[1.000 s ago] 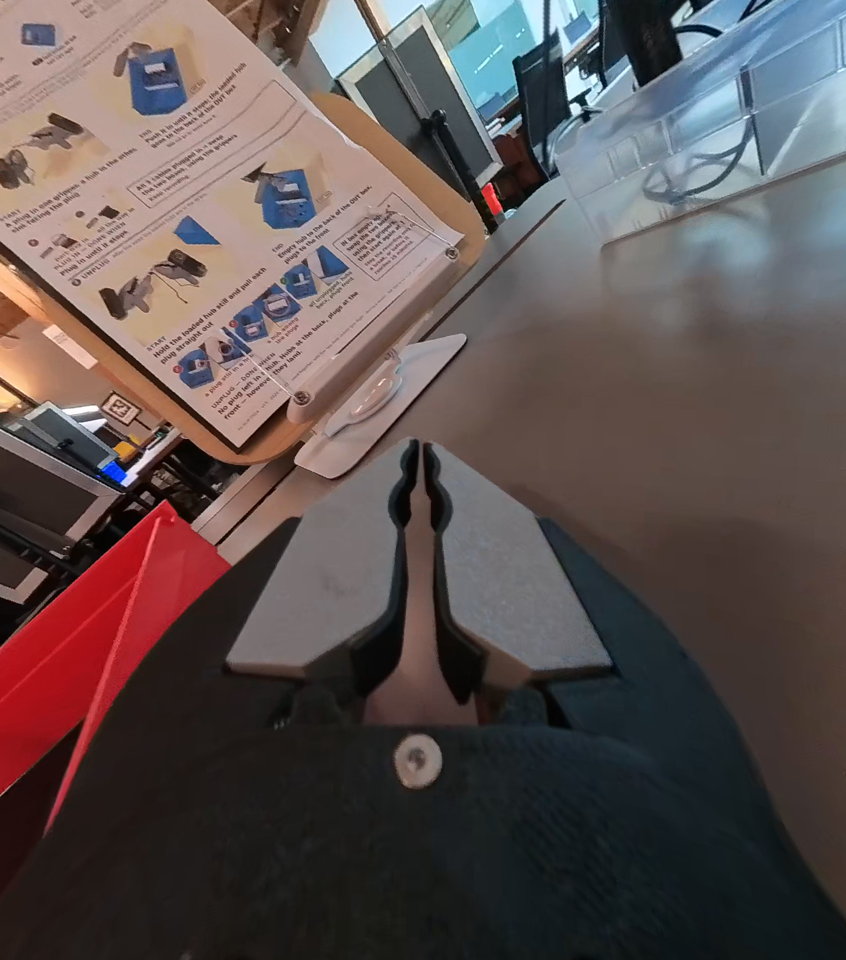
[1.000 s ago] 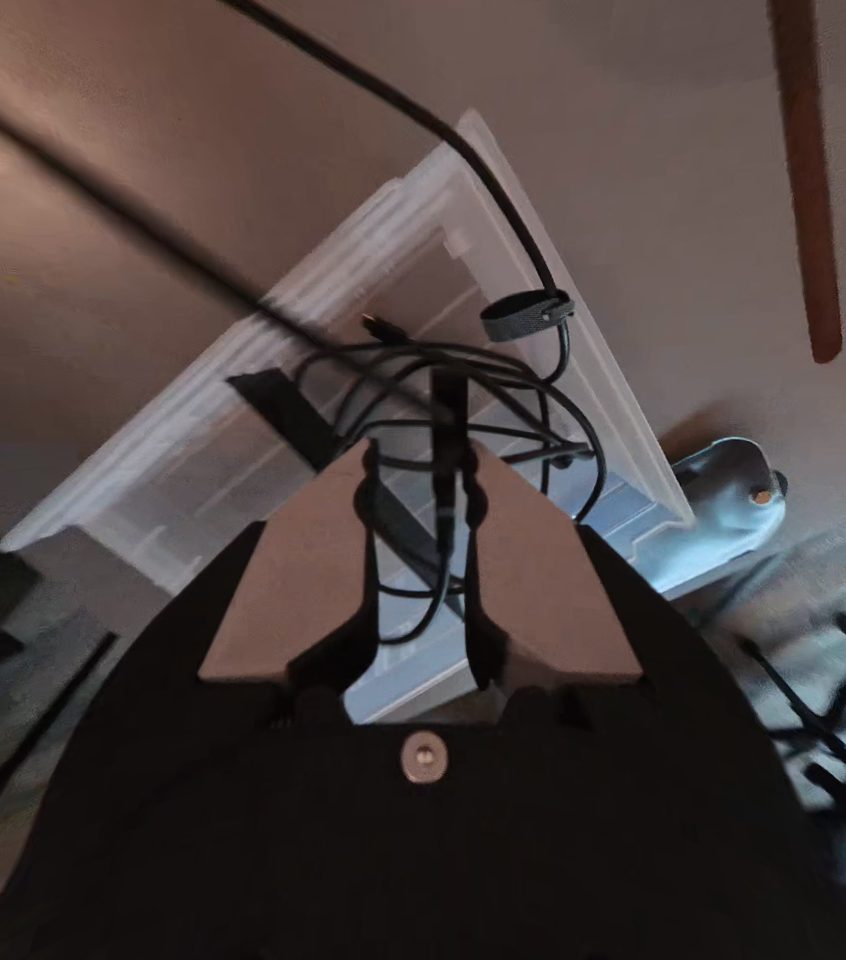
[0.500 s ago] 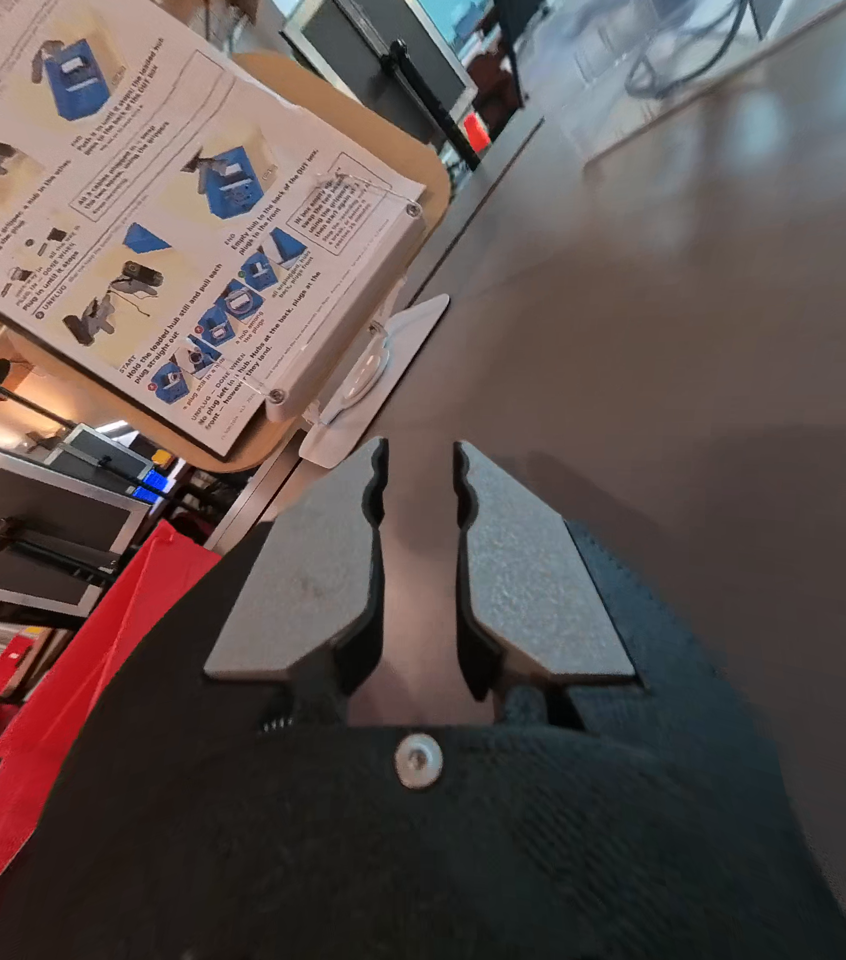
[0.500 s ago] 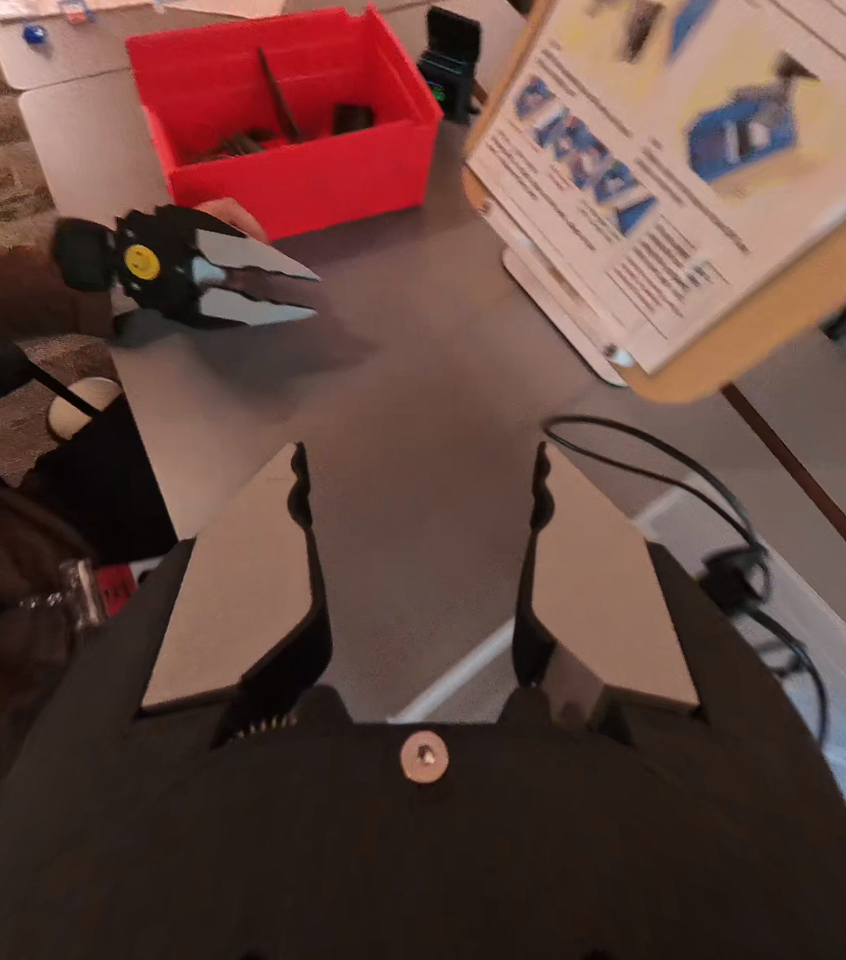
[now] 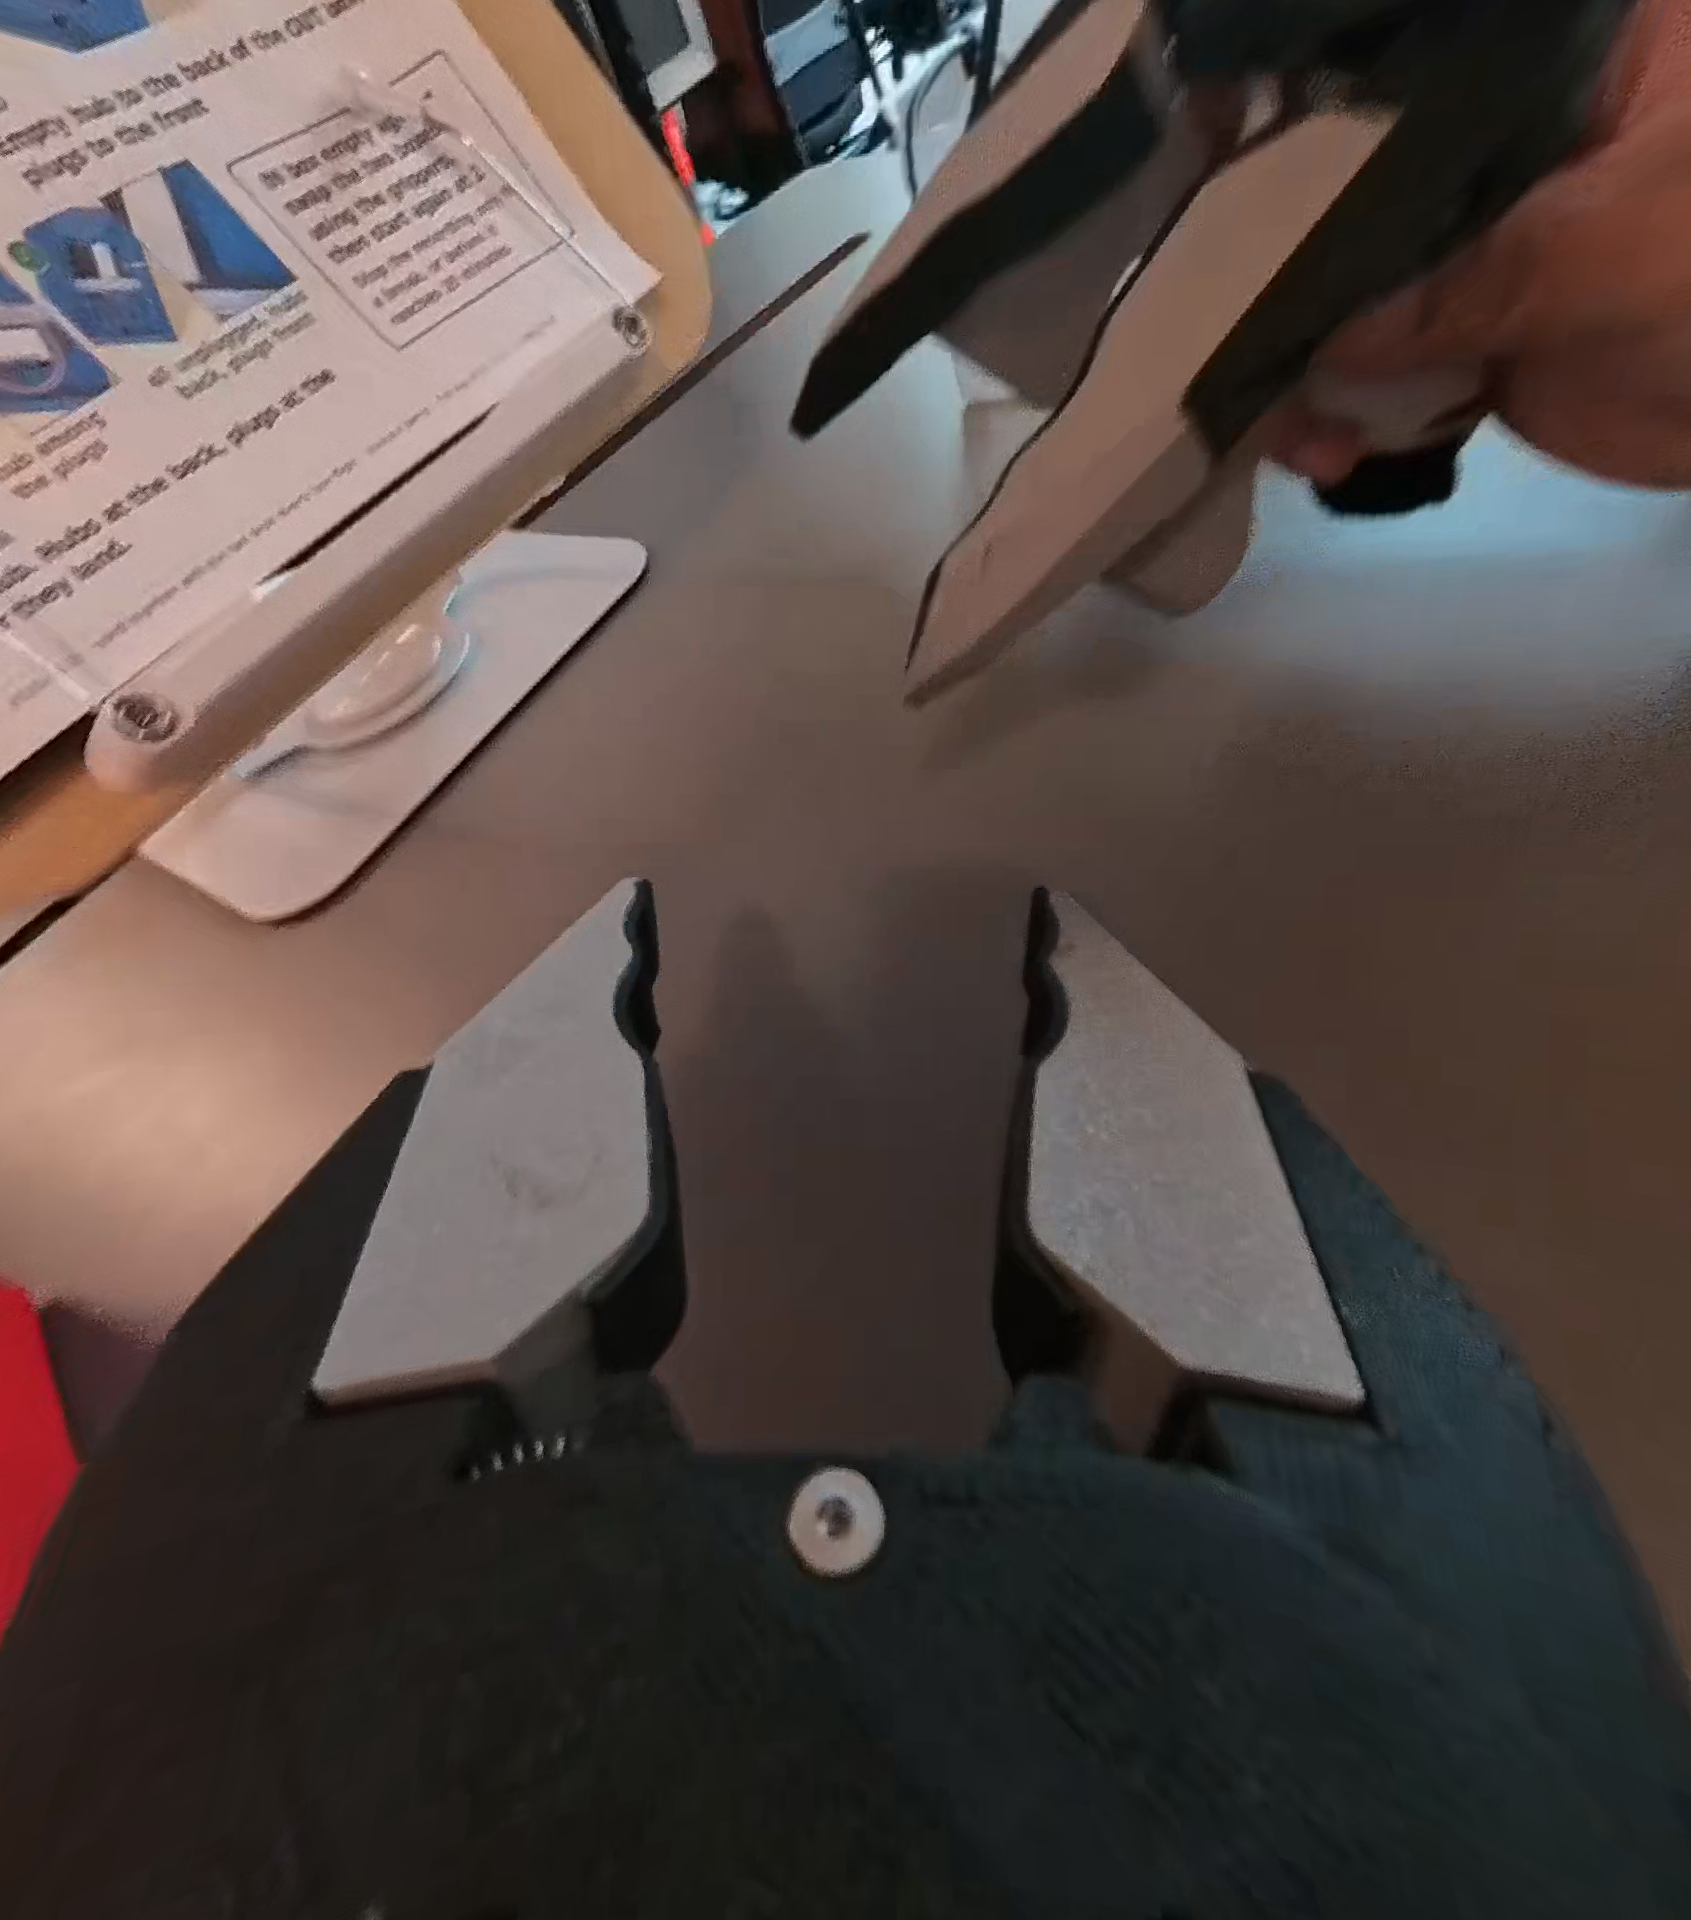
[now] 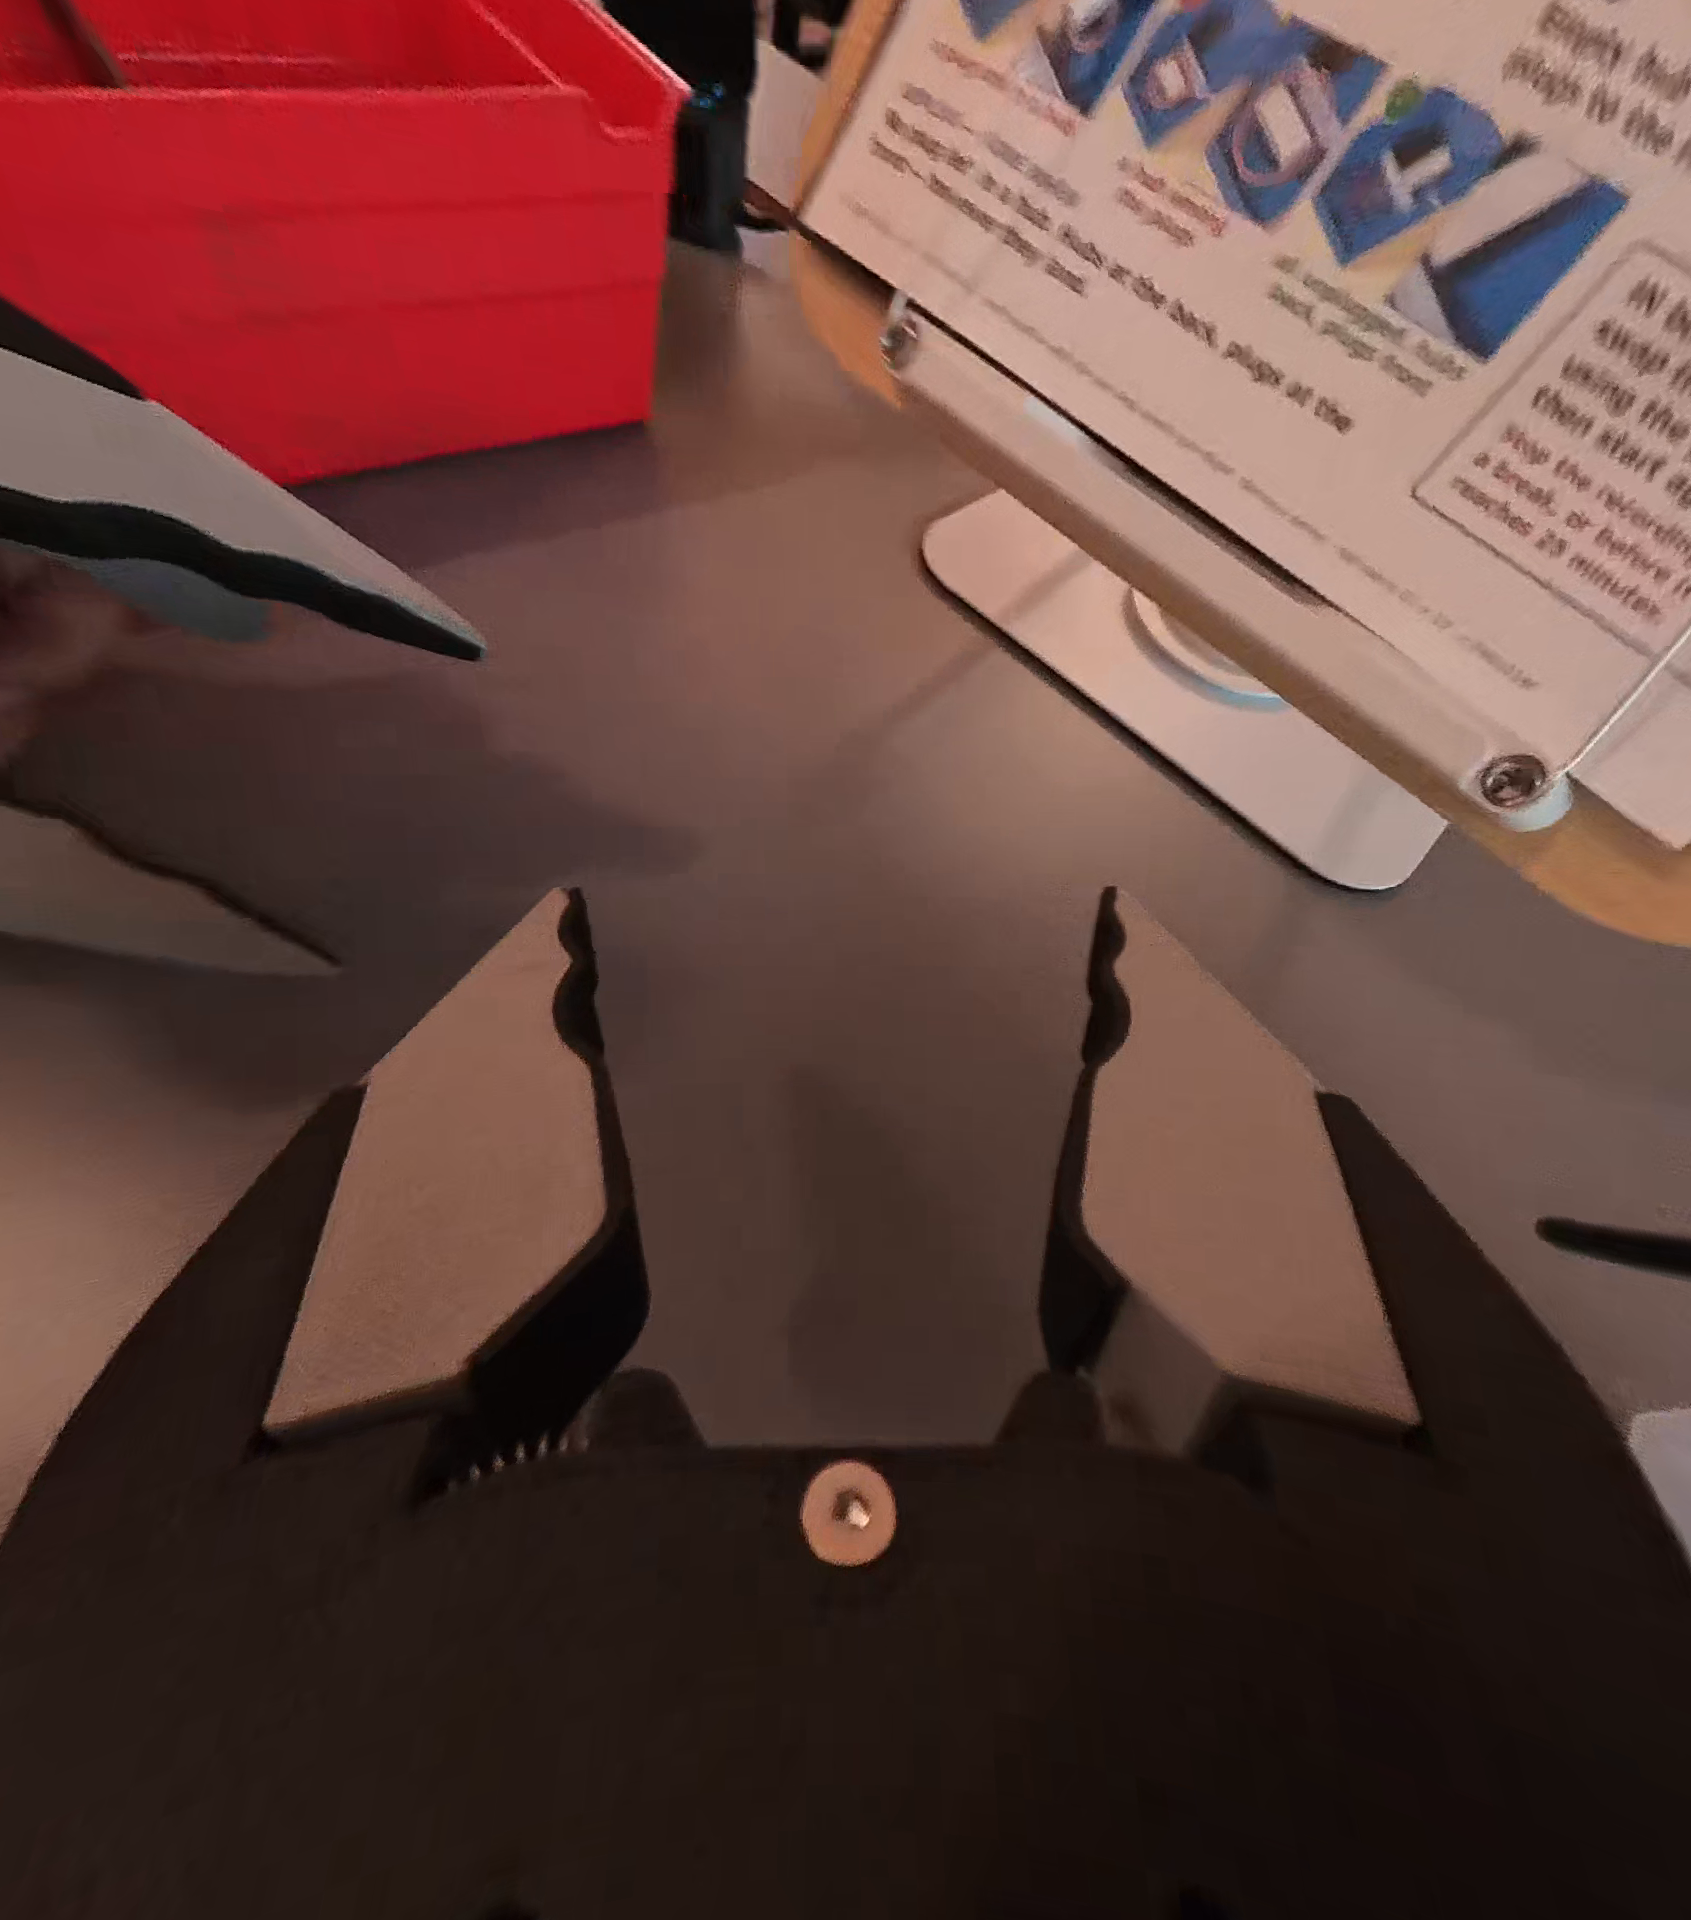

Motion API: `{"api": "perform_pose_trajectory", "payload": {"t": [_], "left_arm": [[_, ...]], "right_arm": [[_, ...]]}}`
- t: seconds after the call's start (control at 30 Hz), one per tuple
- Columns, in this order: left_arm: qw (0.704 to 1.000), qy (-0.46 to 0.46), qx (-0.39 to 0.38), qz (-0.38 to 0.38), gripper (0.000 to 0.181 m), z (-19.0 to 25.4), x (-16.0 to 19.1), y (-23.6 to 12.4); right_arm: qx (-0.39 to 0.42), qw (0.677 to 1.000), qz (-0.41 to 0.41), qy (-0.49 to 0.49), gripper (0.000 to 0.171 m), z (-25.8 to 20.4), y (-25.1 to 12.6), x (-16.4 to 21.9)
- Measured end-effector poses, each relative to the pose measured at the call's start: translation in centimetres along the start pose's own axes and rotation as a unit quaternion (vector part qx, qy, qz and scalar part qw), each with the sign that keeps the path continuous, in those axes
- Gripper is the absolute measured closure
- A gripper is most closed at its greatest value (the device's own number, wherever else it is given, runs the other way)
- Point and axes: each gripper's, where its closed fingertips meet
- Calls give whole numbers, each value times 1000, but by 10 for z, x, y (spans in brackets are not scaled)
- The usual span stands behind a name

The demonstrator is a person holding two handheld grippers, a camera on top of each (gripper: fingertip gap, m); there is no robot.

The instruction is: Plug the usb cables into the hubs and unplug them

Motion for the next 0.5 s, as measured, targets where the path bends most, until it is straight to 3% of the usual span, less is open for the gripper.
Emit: {"api": "perform_pose_trajectory", "payload": {"t": [0.23, 0.4, 0.5], "left_arm": [[995, 54, 73, 31, 104, 11, -17, 29], [990, 83, 61, 95, 117, 24, -26, -1], [984, 16, 120, 131, 103, 29, -37, -15]], "right_arm": [[-7, 996, -60, 58, 74, 19, 29, 39], [-23, 996, -52, 66, 77, 13, 28, 37], [-54, 992, -56, 98, 78, 6, 30, 37]]}}
Point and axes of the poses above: each gripper's, where its closed fingertips meet, y out along the fingers, x out of its underside, z = x × y across the jaws, and after that the axes turned 2 degrees about -z, right-handed
